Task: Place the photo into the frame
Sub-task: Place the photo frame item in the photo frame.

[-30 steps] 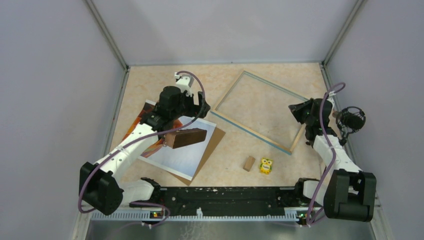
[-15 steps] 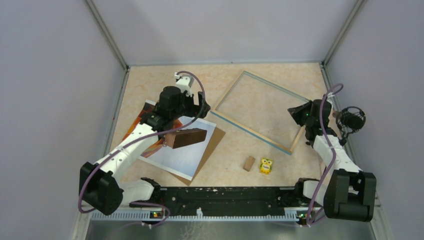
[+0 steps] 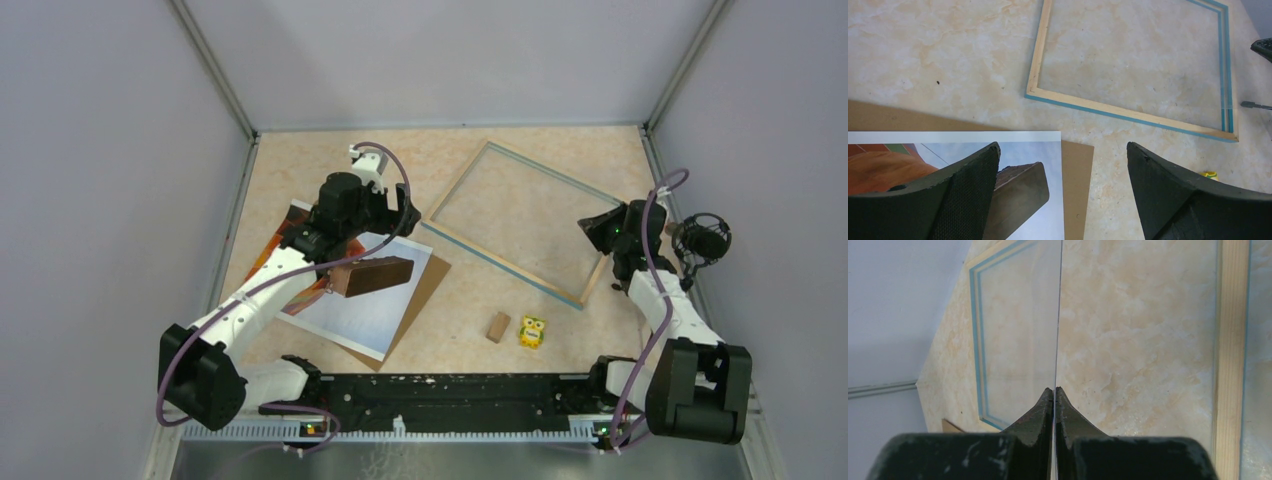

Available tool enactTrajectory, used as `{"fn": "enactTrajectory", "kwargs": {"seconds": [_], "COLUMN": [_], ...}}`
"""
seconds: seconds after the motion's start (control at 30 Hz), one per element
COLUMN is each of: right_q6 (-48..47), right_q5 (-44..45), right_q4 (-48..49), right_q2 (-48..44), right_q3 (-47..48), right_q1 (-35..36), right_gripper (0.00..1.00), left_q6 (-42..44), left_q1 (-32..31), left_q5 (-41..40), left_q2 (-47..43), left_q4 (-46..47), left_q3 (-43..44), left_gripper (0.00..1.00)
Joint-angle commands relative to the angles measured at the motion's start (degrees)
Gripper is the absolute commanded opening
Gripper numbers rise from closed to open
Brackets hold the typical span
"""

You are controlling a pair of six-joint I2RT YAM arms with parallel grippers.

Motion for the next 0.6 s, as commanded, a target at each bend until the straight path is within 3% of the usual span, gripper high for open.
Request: {"fn": "enactTrajectory", "kwargs": {"seconds": [0.0, 0.57], "right_q6": [-1.1, -2.0], "right_q5": [-1.2, -1.4], "right_q4": [1.9, 1.2], "right_q2": [-1.1, -1.9], "right_q3": [0.6, -0.1], "right_q1": [-0.7, -1.5], "right_gripper": [0.0, 0.0], "left_q6": [-0.2, -0.2], "left_q1": [0.0, 0.0], "left_q5": [0.8, 0.8], "left_q2": [0.2, 0.5], "left_q4": [2.4, 2.5], "left_q3": [-0.2, -0.2], "left_gripper": [0.99, 0.98]}}
